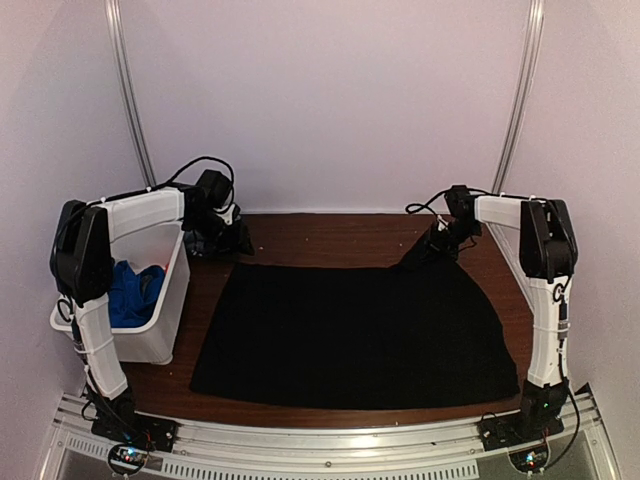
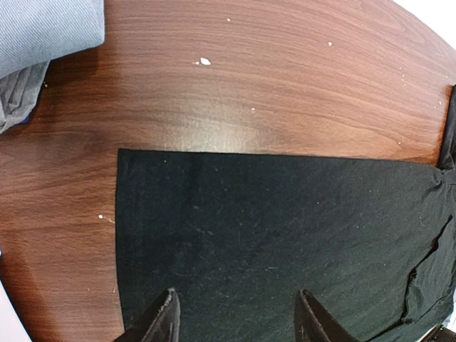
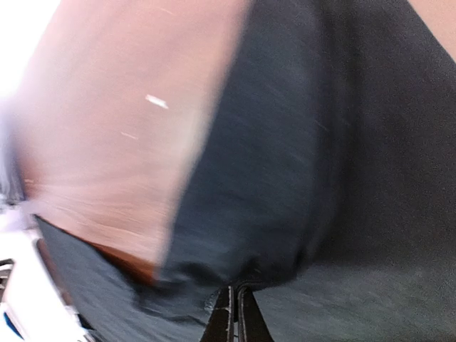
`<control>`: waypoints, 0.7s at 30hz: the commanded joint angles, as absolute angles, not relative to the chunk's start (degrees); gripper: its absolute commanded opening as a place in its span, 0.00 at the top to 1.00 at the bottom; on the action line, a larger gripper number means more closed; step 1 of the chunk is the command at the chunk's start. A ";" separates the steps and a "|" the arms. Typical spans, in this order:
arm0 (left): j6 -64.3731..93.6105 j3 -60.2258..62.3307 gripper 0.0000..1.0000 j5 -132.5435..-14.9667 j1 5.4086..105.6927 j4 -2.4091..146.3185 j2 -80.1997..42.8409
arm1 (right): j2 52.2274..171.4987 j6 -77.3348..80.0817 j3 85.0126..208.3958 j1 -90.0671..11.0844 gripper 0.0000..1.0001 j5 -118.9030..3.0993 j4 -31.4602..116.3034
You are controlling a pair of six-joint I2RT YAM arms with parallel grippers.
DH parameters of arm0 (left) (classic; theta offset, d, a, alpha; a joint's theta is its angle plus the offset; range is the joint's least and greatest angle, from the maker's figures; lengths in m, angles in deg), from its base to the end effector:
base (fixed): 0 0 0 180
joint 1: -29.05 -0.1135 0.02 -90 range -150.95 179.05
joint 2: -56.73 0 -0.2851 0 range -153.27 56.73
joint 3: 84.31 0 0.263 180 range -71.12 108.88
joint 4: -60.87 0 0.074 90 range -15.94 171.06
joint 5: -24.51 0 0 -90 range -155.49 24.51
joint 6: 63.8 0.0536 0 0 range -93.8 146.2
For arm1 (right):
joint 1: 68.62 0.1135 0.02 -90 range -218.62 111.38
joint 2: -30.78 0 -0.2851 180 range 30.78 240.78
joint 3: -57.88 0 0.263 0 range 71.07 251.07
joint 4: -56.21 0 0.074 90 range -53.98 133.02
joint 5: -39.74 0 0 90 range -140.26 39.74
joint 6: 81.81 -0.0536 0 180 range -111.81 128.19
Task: Fold and stack the mixed laundry pile
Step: Pick up the 1/3-folded T-shirt from the center of the board.
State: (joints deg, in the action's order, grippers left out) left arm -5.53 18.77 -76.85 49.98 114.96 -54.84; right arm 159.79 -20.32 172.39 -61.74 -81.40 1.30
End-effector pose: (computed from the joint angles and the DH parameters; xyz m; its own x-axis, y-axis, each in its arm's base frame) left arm 0.4102 -0.1682 0.2275 -0.9339 -0.1949 -0.2997 -0.0661 0.9181 -0.3909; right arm 0.4893 0.0870 0.1570 -0.9518 0.2967 -0.0780 0.1948 0.7811 0.5933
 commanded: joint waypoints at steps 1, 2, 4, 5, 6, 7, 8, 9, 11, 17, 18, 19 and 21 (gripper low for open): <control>-4.54 19.61 0.44 -77.19 48.97 114.55 -55.88 | 158.27 -26.48 177.28 -60.18 1.00 -91.89 14.48; -4.52 19.73 0.44 -77.18 48.92 114.31 -56.05 | 159.66 -28.18 179.35 -59.80 1.00 -94.33 16.69; -4.27 20.20 0.44 -77.12 48.76 113.98 -56.55 | 163.99 -31.47 184.76 -58.93 1.00 -98.75 20.13; -4.03 20.42 0.44 -77.11 48.68 113.92 -56.86 | 166.10 -32.64 187.47 -58.40 1.00 -100.49 21.23; -3.89 20.58 0.44 -77.12 48.53 113.88 -57.29 | 168.08 -33.69 190.32 -57.86 0.97 -102.00 22.18; -3.68 20.84 0.44 -77.02 48.42 113.87 -57.66 | 169.70 -34.52 192.83 -57.59 0.84 -103.50 22.48; -3.42 21.08 0.43 -77.11 48.31 113.87 -58.11 | 170.73 -35.46 194.38 -57.64 0.73 -104.88 22.89; -3.16 21.43 0.43 -76.99 48.11 113.87 -58.56 | 170.78 -35.98 194.61 -57.80 0.68 -105.67 23.60; -2.63 22.22 0.42 -76.87 47.83 113.87 -59.41 | 168.38 -34.79 192.33 -58.85 0.61 -104.99 23.85; 0.26 25.36 0.42 -73.31 47.51 115.77 -62.32 | 158.70 -21.30 184.54 -65.99 0.62 -94.30 9.66; 0.95 26.33 0.43 -72.45 47.51 116.71 -62.96 | 157.92 -18.29 184.39 -67.05 0.64 -91.48 6.14; 1.64 27.48 0.44 -71.71 47.48 117.90 -63.82 | 157.68 -15.66 184.30 -67.78 0.65 -88.61 2.68; 2.99 29.75 0.46 -69.95 47.47 120.19 -65.75 | 157.43 -11.74 183.62 -69.86 0.66 -83.32 -2.03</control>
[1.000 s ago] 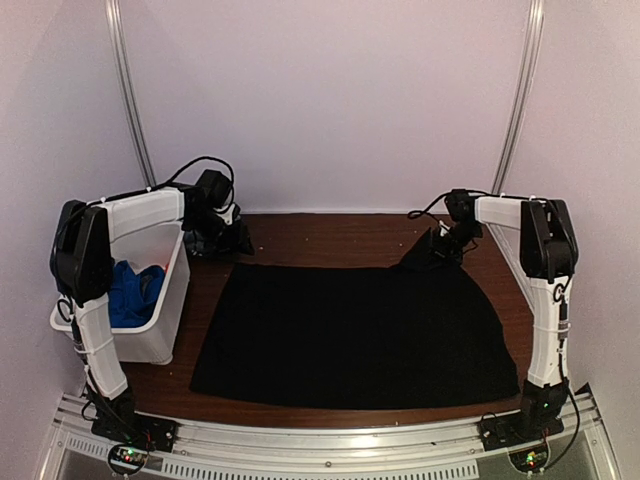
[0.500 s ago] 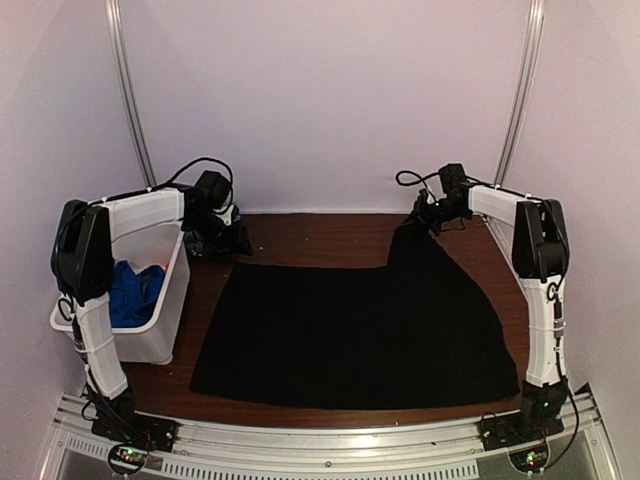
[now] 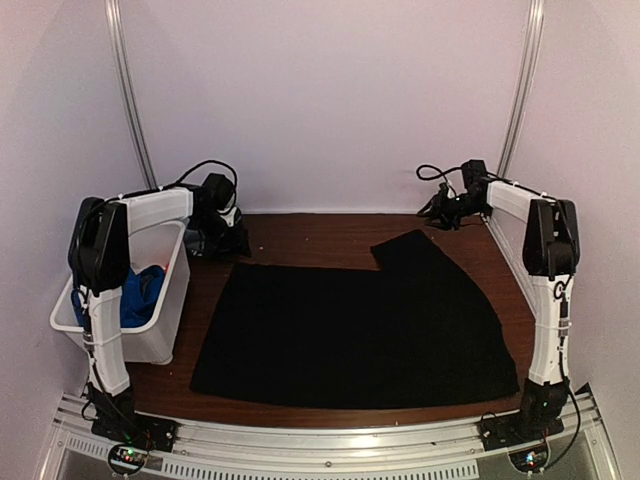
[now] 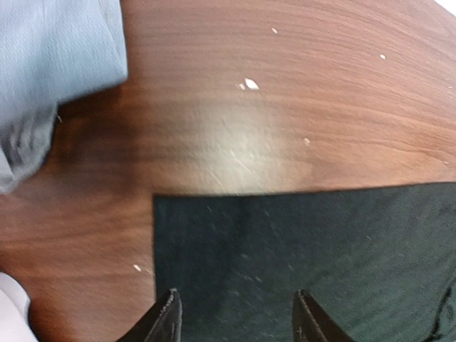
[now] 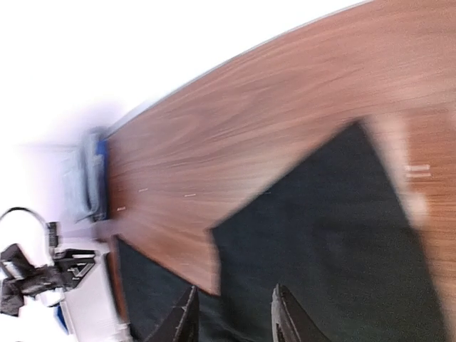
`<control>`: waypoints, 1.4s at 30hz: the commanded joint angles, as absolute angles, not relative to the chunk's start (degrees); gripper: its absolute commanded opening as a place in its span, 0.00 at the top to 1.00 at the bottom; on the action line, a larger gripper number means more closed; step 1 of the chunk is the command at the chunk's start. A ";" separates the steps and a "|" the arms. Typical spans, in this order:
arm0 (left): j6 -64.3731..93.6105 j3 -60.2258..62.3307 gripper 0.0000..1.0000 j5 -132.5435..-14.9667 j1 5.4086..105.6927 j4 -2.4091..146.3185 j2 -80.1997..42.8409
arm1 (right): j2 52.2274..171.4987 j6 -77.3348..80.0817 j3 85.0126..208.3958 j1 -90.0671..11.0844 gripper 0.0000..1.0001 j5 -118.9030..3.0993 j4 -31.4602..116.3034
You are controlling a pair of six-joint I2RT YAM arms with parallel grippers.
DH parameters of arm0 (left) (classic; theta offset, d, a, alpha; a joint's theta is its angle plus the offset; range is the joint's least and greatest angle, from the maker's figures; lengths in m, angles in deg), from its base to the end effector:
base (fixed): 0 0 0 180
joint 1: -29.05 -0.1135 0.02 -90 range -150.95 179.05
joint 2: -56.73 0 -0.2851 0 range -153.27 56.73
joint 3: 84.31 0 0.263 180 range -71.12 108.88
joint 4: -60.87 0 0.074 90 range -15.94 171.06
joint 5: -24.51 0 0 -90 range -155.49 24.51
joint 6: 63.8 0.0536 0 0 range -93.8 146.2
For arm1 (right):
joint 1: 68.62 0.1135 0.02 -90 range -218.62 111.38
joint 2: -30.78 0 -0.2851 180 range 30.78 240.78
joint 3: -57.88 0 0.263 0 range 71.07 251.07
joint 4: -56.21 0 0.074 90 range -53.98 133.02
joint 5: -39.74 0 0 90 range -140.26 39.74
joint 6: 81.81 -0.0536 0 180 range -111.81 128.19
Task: Fold and stack the mixed laundry pile
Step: Pick up the 1/3-folded T-shirt from the center of the board.
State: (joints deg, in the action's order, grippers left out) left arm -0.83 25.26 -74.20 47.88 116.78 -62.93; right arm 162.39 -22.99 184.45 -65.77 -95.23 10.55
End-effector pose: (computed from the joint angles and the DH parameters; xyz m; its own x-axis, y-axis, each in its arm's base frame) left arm 0.4438 -0.1599 0.1992 -0.9417 -0.1535 -0.2994 -0.0568 0.9497 -0.3081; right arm 0.5396 0.0648 0.2170 -0.9109 0.3214 -0.2587 -0.0124 0.6054 0.7958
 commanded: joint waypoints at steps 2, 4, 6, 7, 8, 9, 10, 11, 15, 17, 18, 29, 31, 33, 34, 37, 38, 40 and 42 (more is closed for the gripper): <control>4.11 31.10 0.48 -68.32 47.42 121.00 -66.75 | 156.91 -9.49 182.00 -71.03 0.66 -79.50 -3.99; 5.24 32.11 0.49 -66.96 47.42 121.08 -67.71 | 156.48 -8.03 180.51 -71.48 0.66 -76.77 -4.20; 6.49 34.12 0.49 -66.44 47.38 121.86 -69.20 | 157.25 -6.53 180.39 -71.60 0.66 -75.81 -5.25; 6.84 35.24 0.49 -66.37 47.35 122.52 -70.01 | 157.90 -5.92 180.63 -71.68 0.66 -75.14 -6.03; 7.12 36.20 0.50 -64.66 47.27 123.07 -70.81 | 158.73 -5.02 181.26 -71.69 0.65 -74.63 -7.18; 7.32 36.89 0.50 -64.87 47.13 123.32 -71.30 | 159.50 -4.41 182.00 -71.62 0.65 -73.83 -8.49; 7.38 37.31 0.50 -65.00 47.03 123.40 -71.69 | 160.10 -3.76 182.44 -71.68 0.64 -73.32 -9.48; 7.31 37.60 0.50 -65.01 46.99 123.42 -71.87 | 160.46 -3.30 182.44 -71.67 0.64 -72.86 -9.88; 7.30 37.88 0.50 -65.39 46.67 123.37 -72.42 | 161.64 -1.19 182.18 -71.52 0.64 -73.74 -10.62; 7.15 37.80 0.50 -65.49 46.48 123.37 -72.63 | 162.27 -0.44 181.89 -71.16 0.64 -73.78 -10.64; 7.04 37.79 0.50 -65.49 46.38 123.41 -72.81 | 162.60 -0.12 181.65 -70.92 0.64 -73.71 -10.48; 8.36 37.45 0.49 -64.96 46.28 122.80 -73.41 | 168.13 0.59 183.75 -68.62 0.66 -67.66 -12.88; 8.62 37.32 0.49 -64.39 46.28 122.71 -73.47 | 168.15 0.86 183.06 -67.39 0.70 -65.50 -12.92; 9.27 37.09 0.49 -64.32 46.28 122.35 -73.48 | 168.31 0.96 182.87 -66.51 0.78 -63.43 -13.10; 9.62 37.08 0.49 -64.23 46.28 122.26 -73.51 | 168.32 0.98 182.91 -66.48 0.83 -62.97 -13.18; 11.16 37.17 0.49 -64.40 46.28 122.27 -73.78 | 168.59 0.94 183.85 -66.35 1.00 -62.76 -13.32; 11.88 37.31 0.50 -64.80 46.28 122.23 -73.86 | 168.47 0.79 184.22 -66.41 1.00 -62.61 -13.28; 13.18 37.70 0.49 -65.43 46.13 122.48 -74.12 | 167.76 0.60 185.14 -66.34 1.00 -62.48 -12.51; 13.59 37.91 0.49 -68.52 45.75 122.44 -74.43 | 167.50 -0.16 186.12 -66.43 1.00 -62.19 -11.54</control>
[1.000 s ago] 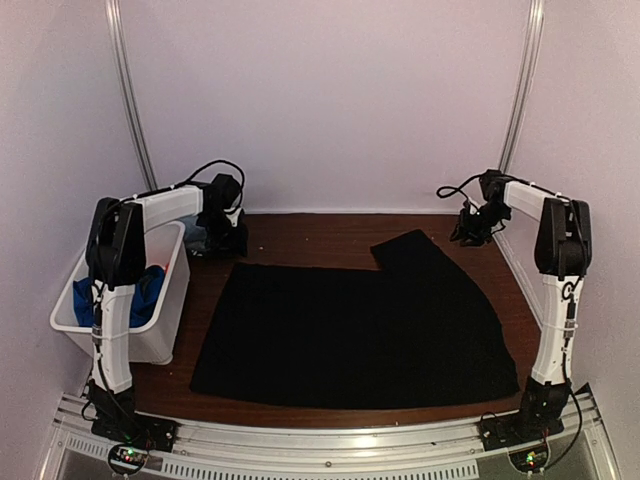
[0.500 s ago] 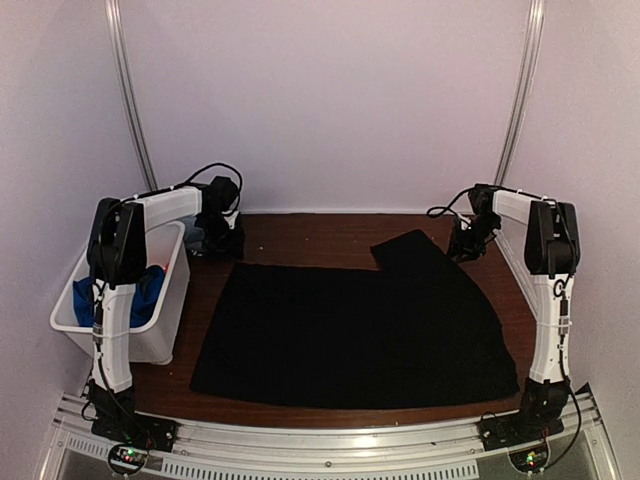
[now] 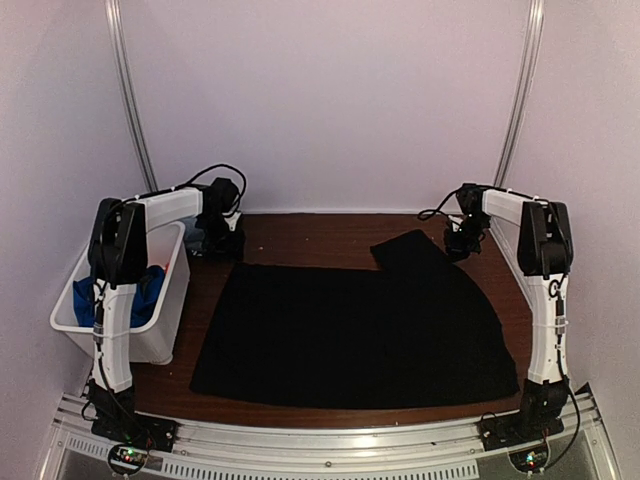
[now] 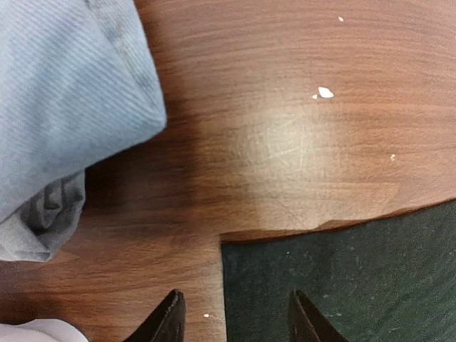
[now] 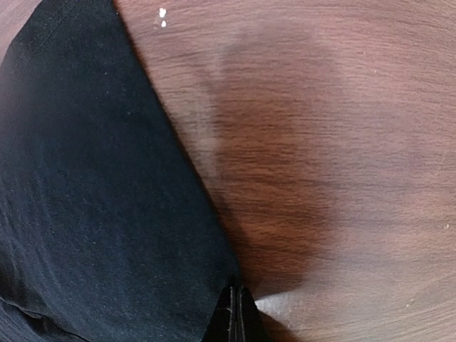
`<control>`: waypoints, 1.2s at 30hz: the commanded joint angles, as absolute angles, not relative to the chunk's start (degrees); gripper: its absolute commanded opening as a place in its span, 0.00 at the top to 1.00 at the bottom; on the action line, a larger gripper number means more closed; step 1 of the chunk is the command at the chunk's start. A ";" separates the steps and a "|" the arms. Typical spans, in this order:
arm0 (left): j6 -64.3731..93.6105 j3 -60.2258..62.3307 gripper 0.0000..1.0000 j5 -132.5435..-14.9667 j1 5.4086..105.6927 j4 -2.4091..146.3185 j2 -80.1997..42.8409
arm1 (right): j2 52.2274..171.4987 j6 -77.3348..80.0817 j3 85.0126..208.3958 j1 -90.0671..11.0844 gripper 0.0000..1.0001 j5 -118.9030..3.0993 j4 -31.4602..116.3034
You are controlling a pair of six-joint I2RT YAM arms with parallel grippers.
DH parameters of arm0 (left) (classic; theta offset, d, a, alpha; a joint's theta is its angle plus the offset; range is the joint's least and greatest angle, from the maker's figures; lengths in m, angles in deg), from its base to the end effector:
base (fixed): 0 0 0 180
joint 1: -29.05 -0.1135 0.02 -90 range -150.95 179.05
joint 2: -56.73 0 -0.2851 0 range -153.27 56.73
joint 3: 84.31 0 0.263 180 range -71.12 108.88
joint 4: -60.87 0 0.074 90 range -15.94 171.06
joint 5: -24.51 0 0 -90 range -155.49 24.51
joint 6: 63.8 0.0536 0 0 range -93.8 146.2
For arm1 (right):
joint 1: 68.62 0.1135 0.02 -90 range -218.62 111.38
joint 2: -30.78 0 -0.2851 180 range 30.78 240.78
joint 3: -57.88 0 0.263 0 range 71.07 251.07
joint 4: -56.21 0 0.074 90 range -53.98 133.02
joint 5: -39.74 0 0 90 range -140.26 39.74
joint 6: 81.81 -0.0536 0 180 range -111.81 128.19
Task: Fold and stack the mixed laundry pile
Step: Pick up the 1/3-folded T-shirt from the center of the board.
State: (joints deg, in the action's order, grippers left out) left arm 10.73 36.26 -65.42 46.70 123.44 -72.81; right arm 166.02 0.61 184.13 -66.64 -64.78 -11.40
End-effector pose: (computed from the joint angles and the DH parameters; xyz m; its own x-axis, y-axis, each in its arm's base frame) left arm 0.4781 -0.1520 0.1713 -0.9519 0.0230 -0.3055 0.0508 0.9952 -0.0833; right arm 0.5106 0.0311 0.1507 -0.9758 0.0940 -0.1976 0.0375 0.9615 0.2723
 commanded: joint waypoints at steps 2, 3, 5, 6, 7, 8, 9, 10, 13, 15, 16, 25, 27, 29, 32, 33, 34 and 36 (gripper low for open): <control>13.96 37.94 0.49 -70.89 45.43 121.63 -74.85 | 168.45 -0.61 188.50 -66.43 1.00 -61.96 -12.20; 14.19 38.06 0.50 -71.74 45.33 121.30 -75.00 | 169.08 -0.75 189.79 -66.47 1.00 -61.98 -12.72; 14.80 38.03 0.53 -72.83 45.31 120.29 -75.23 | 170.14 -1.15 191.72 -66.44 1.00 -62.16 -13.30; 14.79 38.13 0.54 -72.57 45.31 120.00 -75.39 | 170.32 -1.49 192.10 -66.43 1.00 -62.32 -13.32; 14.90 38.33 0.55 -72.16 45.31 119.87 -75.59 | 170.29 -1.70 192.25 -66.44 1.00 -62.50 -13.10; 15.02 38.81 0.55 -71.80 45.31 119.86 -75.87 | 170.27 -1.88 192.27 -66.48 1.00 -62.69 -12.95; 15.28 39.18 0.55 -71.23 45.31 119.85 -76.24 | 170.31 -2.04 192.27 -66.46 1.00 -62.73 -12.97; 15.52 39.57 0.56 -70.60 45.31 119.93 -76.59 | 170.29 -2.09 192.27 -66.43 1.00 -62.64 -12.96; 16.73 40.22 0.57 -68.51 45.25 120.06 -77.46 | 170.28 -2.14 192.18 -66.42 1.00 -62.52 -12.91; 17.80 40.99 0.57 -67.09 45.22 120.66 -78.32 | 170.40 -2.17 192.18 -66.53 1.00 -62.50 -12.85; 18.23 41.42 0.57 -66.52 45.22 120.84 -78.74 | 170.37 -2.23 192.18 -66.51 1.00 -62.56 -12.78; 20.28 40.03 0.59 -69.85 45.22 121.74 -78.72 | 170.62 -2.71 192.53 -66.89 1.00 -62.76 -12.57; 20.77 39.61 0.59 -70.41 45.22 121.77 -78.66 | 170.69 -2.86 192.53 -66.99 1.00 -62.86 -12.45; 21.07 39.23 0.60 -71.27 45.22 121.79 -78.69 | 170.82 -3.04 192.68 -67.07 1.00 -62.88 -12.22; 21.02 38.28 0.61 -71.69 45.22 121.44 -78.72 | 171.32 -3.19 193.25 -67.08 1.00 -63.14 -12.19; 21.05 37.86 0.62 -71.79 45.22 121.10 -78.75 | 171.51 -3.21 193.43 -67.11 1.00 -63.18 -12.11; 21.02 37.57 0.64 -71.47 45.22 121.01 -78.86 | 171.69 -3.31 193.67 -67.12 1.00 -63.38 -12.14; 20.93 37.43 0.66 -70.48 45.18 120.99 -79.27 | 172.13 -3.33 194.27 -67.09 1.00 -63.38 -12.25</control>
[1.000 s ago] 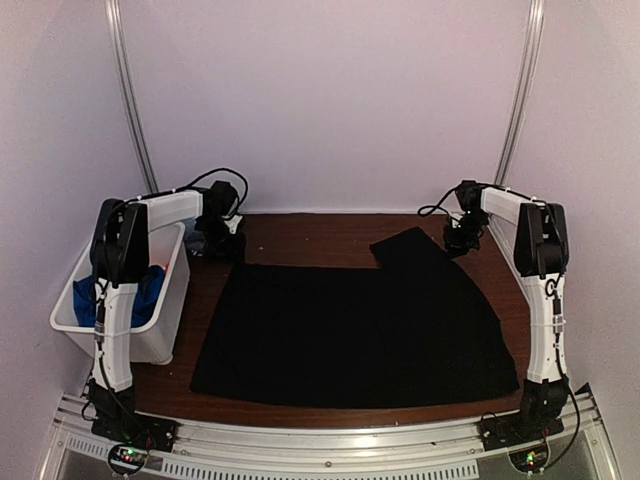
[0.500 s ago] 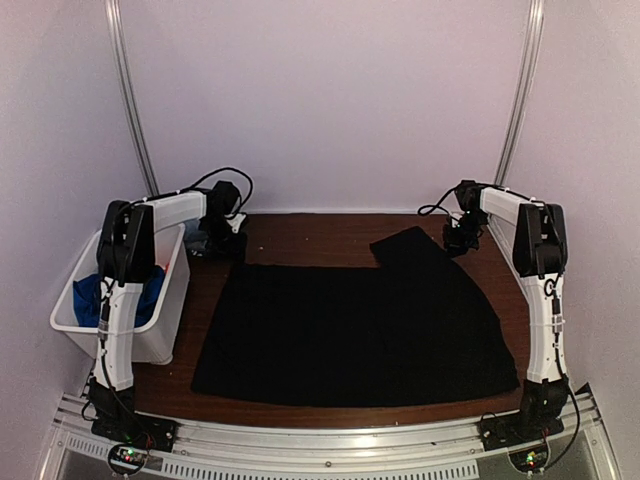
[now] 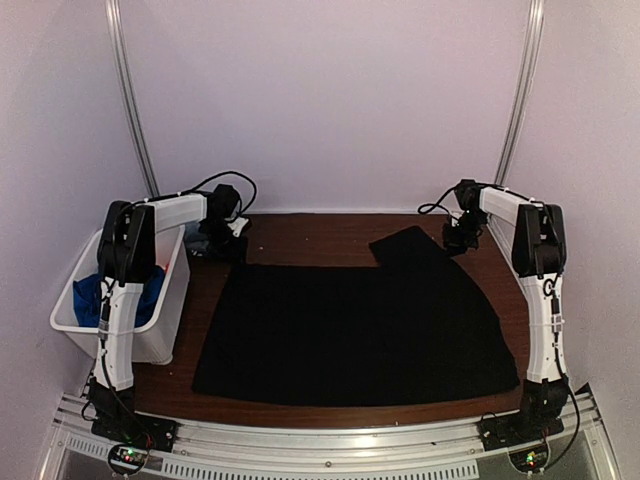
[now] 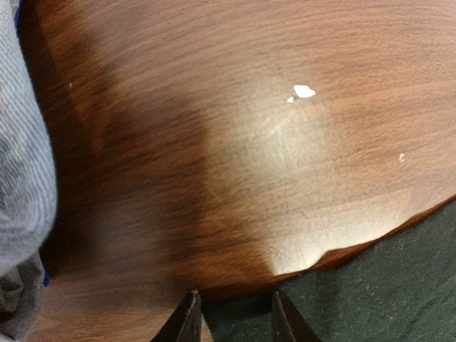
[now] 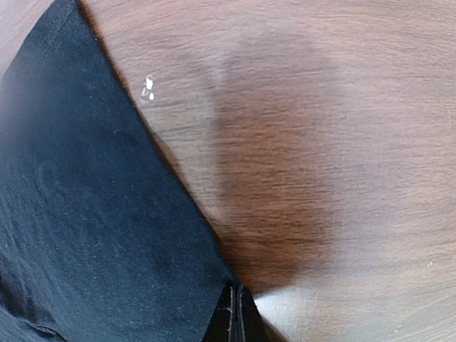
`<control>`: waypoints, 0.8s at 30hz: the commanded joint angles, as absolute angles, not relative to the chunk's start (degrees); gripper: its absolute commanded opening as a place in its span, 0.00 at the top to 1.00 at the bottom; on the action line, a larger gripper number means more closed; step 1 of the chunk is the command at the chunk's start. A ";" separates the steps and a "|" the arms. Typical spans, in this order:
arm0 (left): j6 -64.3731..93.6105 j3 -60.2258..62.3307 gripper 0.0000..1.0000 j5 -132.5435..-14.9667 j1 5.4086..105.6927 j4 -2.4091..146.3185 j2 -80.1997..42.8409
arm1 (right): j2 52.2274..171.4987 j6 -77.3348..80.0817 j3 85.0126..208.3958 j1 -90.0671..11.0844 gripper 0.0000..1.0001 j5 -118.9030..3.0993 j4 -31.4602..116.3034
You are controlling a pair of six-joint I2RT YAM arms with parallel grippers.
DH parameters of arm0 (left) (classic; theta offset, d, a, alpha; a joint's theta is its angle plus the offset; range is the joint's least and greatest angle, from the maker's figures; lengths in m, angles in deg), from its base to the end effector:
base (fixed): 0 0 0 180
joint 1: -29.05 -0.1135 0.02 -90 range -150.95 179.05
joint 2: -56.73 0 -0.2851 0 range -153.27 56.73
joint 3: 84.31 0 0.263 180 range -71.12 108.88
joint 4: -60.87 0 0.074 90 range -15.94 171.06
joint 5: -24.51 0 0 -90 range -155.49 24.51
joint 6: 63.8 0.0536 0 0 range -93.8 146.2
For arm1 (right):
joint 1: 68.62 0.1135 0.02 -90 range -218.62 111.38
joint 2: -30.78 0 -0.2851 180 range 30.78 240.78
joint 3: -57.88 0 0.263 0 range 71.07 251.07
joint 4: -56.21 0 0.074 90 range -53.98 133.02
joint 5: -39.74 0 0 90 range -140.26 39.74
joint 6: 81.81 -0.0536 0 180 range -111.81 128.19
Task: Fold and stack the mixed laundry pile
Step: Pick up the 1/3-folded T-shirt from the center of the board.
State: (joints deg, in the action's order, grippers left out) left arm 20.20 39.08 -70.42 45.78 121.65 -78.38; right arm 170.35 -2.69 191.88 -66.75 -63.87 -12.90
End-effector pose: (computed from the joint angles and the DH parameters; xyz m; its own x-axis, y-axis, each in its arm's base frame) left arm 0.4946 -0.1535 0.1398 -0.9409 0.1741 -0.2905 0.2144 0.9702 -0.1129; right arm 0.5314 0.0300 0.1513 -0.9643 0.1521 -0.2166 0.0898 0.9579 0.2727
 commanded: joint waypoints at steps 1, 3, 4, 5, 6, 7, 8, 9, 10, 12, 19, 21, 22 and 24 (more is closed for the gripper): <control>20.88 37.46 0.67 -70.09 45.15 121.00 -79.39 | 172.27 -3.33 194.53 -67.11 1.00 -63.51 -12.22; 20.84 37.57 0.71 -69.68 45.17 120.99 -79.48 | 172.61 -3.32 195.51 -67.11 1.00 -64.00 -12.36; 20.85 37.72 0.73 -69.59 45.14 121.04 -79.50 | 172.77 -3.28 196.03 -67.12 1.00 -64.43 -12.62; 20.84 37.77 0.75 -69.58 45.14 121.00 -79.55 | 172.96 -3.20 196.79 -67.17 1.00 -65.24 -13.08; 20.84 37.87 0.77 -69.57 45.14 121.00 -79.50 | 173.01 -3.16 197.46 -67.27 0.99 -65.85 -13.86; 20.84 37.97 0.78 -69.54 45.14 120.99 -79.43 | 172.73 -3.23 197.58 -67.30 0.90 -65.93 -14.49; 20.84 37.96 0.79 -69.72 45.14 120.99 -79.38 | 172.04 -3.31 197.04 -67.44 0.81 -66.03 -14.74; 20.84 37.91 0.80 -69.77 45.14 121.06 -79.41 | 171.14 -3.39 196.12 -67.65 0.75 -66.04 -14.58; 20.86 37.80 0.80 -69.65 45.14 121.12 -79.34 | 170.12 -3.41 194.88 -67.84 0.71 -66.02 -14.32; 20.84 37.69 0.80 -69.73 45.14 121.17 -79.25 | 168.38 -3.40 192.52 -67.85 0.66 -65.53 -14.08; 20.62 37.39 0.80 -69.68 45.14 121.17 -79.33 | 167.51 -2.11 187.11 -69.42 0.68 -67.67 -12.40; 20.51 37.40 0.81 -69.69 45.14 121.17 -79.36 | 168.13 -2.08 187.23 -69.41 0.70 -67.63 -11.79; 20.42 37.41 0.81 -69.67 45.14 121.15 -79.40 | 168.61 -2.09 187.49 -69.43 0.71 -67.71 -11.50; 20.41 37.62 0.82 -70.03 45.14 121.24 -79.61 | 170.02 -1.63 188.93 -69.41 0.74 -67.85 -12.10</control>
